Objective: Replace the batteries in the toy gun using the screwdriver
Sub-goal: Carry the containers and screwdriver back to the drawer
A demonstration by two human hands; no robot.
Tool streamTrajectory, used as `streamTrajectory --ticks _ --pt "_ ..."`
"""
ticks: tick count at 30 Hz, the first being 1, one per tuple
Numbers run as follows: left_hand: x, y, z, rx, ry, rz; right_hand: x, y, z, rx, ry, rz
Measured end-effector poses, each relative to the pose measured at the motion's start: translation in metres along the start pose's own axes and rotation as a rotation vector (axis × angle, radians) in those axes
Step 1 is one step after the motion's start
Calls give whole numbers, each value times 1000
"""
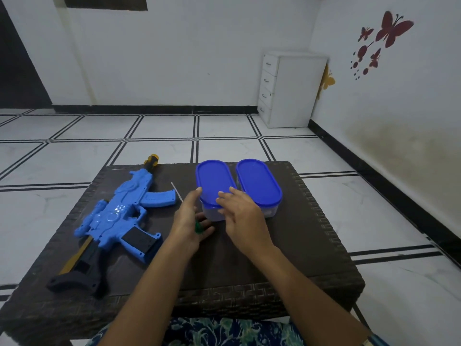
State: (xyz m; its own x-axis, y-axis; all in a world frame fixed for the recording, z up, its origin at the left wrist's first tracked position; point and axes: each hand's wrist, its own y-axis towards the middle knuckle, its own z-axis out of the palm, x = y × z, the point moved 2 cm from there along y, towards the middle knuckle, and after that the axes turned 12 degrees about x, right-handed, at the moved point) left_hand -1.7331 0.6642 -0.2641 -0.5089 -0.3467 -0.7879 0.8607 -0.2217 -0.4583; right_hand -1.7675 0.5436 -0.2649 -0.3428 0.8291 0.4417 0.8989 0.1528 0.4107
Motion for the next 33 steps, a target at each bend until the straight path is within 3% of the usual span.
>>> streamTrajectory --ticks 5,11,15,19,23,26,29,33 --pt "-3 4 -4 139 -87 3 6 -12 -13 -54 185 -117" --pt "3 4 -5 139 -60 -8 6 -27 -27 39 263 -140" --pt "7 2 1 17 58 12 2 -29 -41 -155 189 -60" --pt "6 3 4 0 62 -3 -21 -25 -56 -412 247 174" --pt "6 5 4 -11 88 -18 -51 -22 -58 -436 472 569" --pt "7 5 4 -16 106 -20 -68 -19 -50 -359 620 777" --pt "7 5 4 -14 109 -16 -74 -15 -43 -269 662 797" --pt "6 3 5 -9 118 -11 -71 -11 -44 -324 716 781"
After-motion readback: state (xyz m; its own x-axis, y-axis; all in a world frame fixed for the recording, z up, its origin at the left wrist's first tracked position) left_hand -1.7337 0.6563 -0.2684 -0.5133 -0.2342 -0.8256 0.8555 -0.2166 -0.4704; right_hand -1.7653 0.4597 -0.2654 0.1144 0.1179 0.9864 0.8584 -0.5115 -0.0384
